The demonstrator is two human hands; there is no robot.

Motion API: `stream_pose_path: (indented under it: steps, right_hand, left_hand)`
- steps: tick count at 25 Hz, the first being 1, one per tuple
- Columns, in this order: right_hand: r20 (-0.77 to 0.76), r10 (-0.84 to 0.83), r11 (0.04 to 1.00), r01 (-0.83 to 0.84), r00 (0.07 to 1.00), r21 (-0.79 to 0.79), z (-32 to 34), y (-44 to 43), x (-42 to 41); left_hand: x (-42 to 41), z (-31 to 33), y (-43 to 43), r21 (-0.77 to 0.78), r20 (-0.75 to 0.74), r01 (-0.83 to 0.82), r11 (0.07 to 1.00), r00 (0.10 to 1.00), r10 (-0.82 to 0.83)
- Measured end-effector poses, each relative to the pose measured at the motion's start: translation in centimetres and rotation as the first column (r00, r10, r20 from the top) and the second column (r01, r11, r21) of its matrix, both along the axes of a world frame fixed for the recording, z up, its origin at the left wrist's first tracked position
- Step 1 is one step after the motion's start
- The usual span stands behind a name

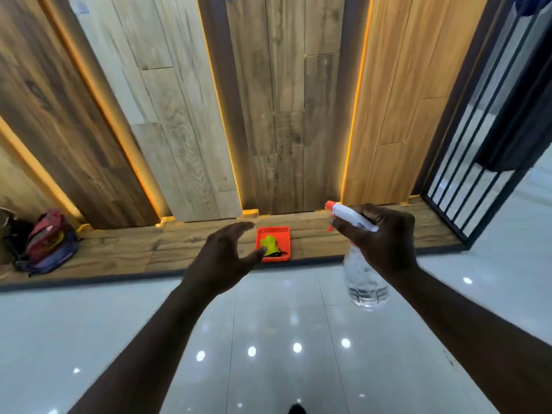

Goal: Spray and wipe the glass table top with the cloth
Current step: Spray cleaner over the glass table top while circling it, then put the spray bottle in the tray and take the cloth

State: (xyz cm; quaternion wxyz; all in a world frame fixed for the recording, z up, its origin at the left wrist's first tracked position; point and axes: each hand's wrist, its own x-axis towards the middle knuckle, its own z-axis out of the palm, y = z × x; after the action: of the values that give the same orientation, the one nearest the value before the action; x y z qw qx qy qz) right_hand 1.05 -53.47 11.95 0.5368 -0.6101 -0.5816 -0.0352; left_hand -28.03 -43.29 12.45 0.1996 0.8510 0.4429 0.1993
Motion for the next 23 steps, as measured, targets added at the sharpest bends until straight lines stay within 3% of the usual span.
stream_pose_path:
  steps: [2,6,11,16,20,23]
  right_hand:
    - [-0.003,-0.002,1.000,0.002,1.000,0.024,0.6,5.3,1.6]
    - [-0.159,0.067,0.996,-0.076,0.985,-0.049,1.1,14.6,5.3]
    - [-0.301,0.111,0.969,-0.170,0.947,-0.177,-3.7,25.5,8.7]
    - [-0.297,0.142,0.946,-0.218,0.944,-0.241,-9.9,37.3,13.5]
    - [-0.111,0.177,0.932,-0.203,0.978,-0.299,-13.7,44.5,14.8]
    - [-0.170,0.125,0.897,-0.185,0.978,-0.401,-17.2,51.8,15.7]
  left_hand:
    - [2.0,0.5,6.1,0.006,0.007,0.020,1.000,1.000,-0.020]
    - [6.2,0.1,16.5,-0.047,0.011,0.026,0.999,1.000,-0.025]
    - [11.0,-3.0,28.3,-0.107,-0.042,0.021,0.994,0.999,-0.025]
    - [16.1,-6.9,40.4,-0.175,-0.083,-0.063,0.983,0.995,0.049]
    - [17.9,-10.7,46.9,-0.297,-0.095,-0.122,0.947,0.991,0.098]
    - [17.9,-14.5,52.0,-0.387,-0.110,-0.185,0.903,0.982,0.154]
